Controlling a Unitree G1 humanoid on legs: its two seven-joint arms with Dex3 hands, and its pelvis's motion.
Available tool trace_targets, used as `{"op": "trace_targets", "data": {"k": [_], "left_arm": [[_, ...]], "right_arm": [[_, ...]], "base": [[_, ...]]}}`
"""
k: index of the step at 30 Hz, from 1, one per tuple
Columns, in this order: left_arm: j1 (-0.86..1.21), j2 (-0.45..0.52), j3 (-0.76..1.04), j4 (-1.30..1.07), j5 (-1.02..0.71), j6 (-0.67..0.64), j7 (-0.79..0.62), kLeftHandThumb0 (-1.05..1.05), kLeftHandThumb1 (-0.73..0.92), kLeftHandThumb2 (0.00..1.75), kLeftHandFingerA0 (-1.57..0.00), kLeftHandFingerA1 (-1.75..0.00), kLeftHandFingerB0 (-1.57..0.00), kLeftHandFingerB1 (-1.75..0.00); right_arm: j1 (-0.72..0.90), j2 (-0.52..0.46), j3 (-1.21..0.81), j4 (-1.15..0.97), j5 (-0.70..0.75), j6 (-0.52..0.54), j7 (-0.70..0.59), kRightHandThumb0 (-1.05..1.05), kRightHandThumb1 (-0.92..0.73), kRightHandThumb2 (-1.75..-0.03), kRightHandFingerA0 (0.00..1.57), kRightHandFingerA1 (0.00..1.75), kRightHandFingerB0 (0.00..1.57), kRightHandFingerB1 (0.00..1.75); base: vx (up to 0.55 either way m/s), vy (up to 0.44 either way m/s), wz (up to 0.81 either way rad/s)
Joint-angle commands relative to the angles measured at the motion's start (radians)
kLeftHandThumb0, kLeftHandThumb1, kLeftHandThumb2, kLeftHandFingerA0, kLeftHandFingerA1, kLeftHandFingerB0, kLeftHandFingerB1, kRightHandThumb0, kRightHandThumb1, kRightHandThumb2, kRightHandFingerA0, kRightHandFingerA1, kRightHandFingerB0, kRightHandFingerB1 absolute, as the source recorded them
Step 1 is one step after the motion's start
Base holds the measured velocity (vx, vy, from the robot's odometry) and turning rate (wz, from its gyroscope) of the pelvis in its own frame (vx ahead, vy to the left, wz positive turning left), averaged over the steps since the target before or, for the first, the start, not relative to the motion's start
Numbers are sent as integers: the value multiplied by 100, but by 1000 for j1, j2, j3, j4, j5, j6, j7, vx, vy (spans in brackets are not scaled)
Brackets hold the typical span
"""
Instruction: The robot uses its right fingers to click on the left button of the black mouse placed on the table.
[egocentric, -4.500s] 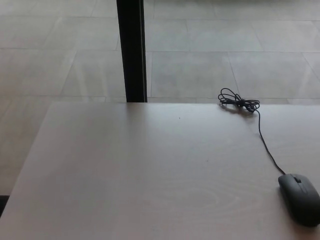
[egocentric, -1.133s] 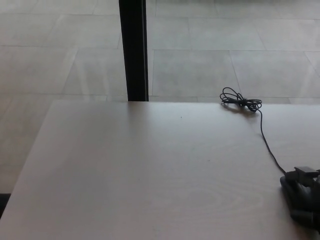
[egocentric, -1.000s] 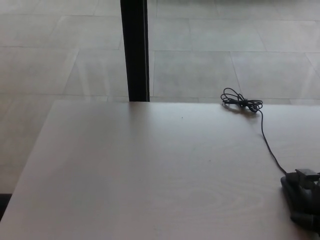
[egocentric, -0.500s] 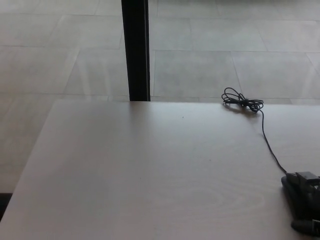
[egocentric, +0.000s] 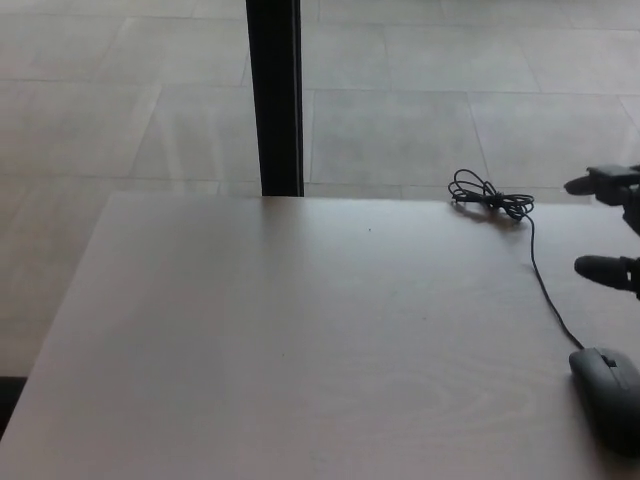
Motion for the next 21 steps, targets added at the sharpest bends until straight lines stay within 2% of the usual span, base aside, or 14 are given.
{"op": "trace_targets", "data": {"k": [1,2,3,4,5,6,15,16,17,18,20,21], "left_arm": [[8,13,0,-3,-9,-12,-12,-91,73,84,-72,-58,-58,-52],[9,13,6,-4,-15,-8,-13,-91,73,84,-72,-58,-58,-52],[8,13,4,-2,-14,-9,-13,-85,89,66,-75,-52,-63,-48],[10,14,6,-1,-15,-9,-13,-85,89,66,-75,-52,-63,-48],[11,14,8,-1,-17,-10,-16,-91,72,84,-72,-59,-58,-53],[10,14,5,6,-13,-13,-11,-85,88,67,-77,-53,-65,-48],[14,13,-1,7,-13,-10,-9,-85,90,66,-77,-53,-64,-48],[18,10,-4,7,-10,-16,-13,-92,73,86,-74,-59,-60,-53],[19,10,-6,6,-9,-15,-13,-86,90,68,-75,-53,-63,-48],[18,11,-8,4,-7,-10,-7,-86,90,67,-75,-52,-65,-47],[19,7,-6,4,-10,-11,4,-86,91,67,-74,-51,-64,-47],[22,5,-7,4,-9,-15,-2,-86,90,68,-73,-52,-64,-48]], "right_arm": [[-60,-47,-67,21,46,10,29,-66,-65,-104,21,52,39,54],[-65,-47,-79,18,54,12,39,-66,-65,-104,21,52,39,54],[-61,-52,-99,12,67,7,38,-67,-65,-105,21,53,40,55],[-65,-47,-101,14,64,6,41,-67,-65,-105,21,53,40,55],[-56,-50,-120,4,76,6,37,-65,-63,-104,22,53,41,55],[-37,-68,-144,-22,84,18,45,-65,-64,-103,21,53,40,55],[188,-142,-366,-176,182,76,93,-64,-63,-102,21,53,40,55],[226,-145,-399,-182,198,59,79,-62,-61,-100,23,54,40,55],[266,-147,-429,-187,204,56,65,-61,-61,-99,26,54,41,55],[328,-139,-483,-178,240,22,35,-52,-74,-62,42,46,47,41],[407,-124,-552,-145,281,-18,0,-51,-73,-61,44,42,47,41],[435,-106,-587,-124,307,-13,-6,-56,-59,-95,33,54,40,53]], "base": [[0,0,0],[0,0,0],[0,0,0],[0,0,0],[0,0,0],[0,0,0],[0,0,0],[0,0,0],[0,0,0],[0,0,0],[0,0,0],[0,0,0]]}}
